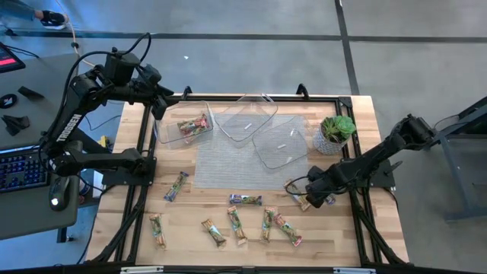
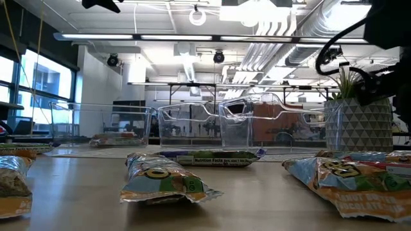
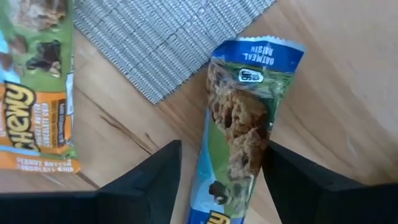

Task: Pick and place Granola Bars by type
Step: Put the blue granola bar into the right transparent bin

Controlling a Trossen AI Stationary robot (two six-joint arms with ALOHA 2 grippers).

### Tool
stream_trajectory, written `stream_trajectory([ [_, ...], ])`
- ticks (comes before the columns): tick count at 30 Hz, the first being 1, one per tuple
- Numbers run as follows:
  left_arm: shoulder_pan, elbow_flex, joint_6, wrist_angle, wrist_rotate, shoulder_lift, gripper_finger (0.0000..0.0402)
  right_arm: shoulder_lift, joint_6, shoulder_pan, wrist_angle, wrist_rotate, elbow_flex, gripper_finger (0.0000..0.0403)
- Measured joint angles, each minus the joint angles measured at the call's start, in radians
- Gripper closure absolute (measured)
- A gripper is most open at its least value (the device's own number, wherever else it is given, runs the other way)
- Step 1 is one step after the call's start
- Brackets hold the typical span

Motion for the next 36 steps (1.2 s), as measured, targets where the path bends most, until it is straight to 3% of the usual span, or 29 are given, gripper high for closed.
stream_trajectory([
  [5, 0.000, 0.000, 0.000, 0.001, 0.001, 0.000, 0.0206, 0.002, 0.005, 0.000, -0.028, 0.005, -0.006, 0.0212],
  [12, 0.000, 0.000, 0.000, 0.002, -0.002, 0.000, 0.0206, 0.005, -0.062, -0.001, -0.080, -0.005, 0.041, 0.0285],
  [20, 0.000, 0.000, 0.000, 0.003, -0.002, 0.000, 0.0206, 0.005, -0.099, -0.001, -0.082, -0.025, 0.190, 0.0334],
  [24, 0.000, 0.000, 0.000, 0.005, -0.003, 0.000, 0.0206, 0.004, -0.261, -0.025, -0.108, 0.132, 0.325, 0.0333],
  [32, 0.000, 0.000, -0.003, 0.006, -0.003, 0.000, 0.0206, 0.003, -0.755, -0.191, -0.069, 0.635, 0.535, 0.0328],
  [34, 0.000, 0.000, -0.003, 0.005, 0.010, 0.000, 0.0206, 0.003, -0.867, -0.263, -0.005, 0.693, 0.540, 0.0328],
  [36, 0.000, 0.000, -0.004, 0.002, 0.024, 0.000, 0.0206, 0.003, -0.944, -0.346, 0.060, 0.682, 0.525, 0.0327],
])
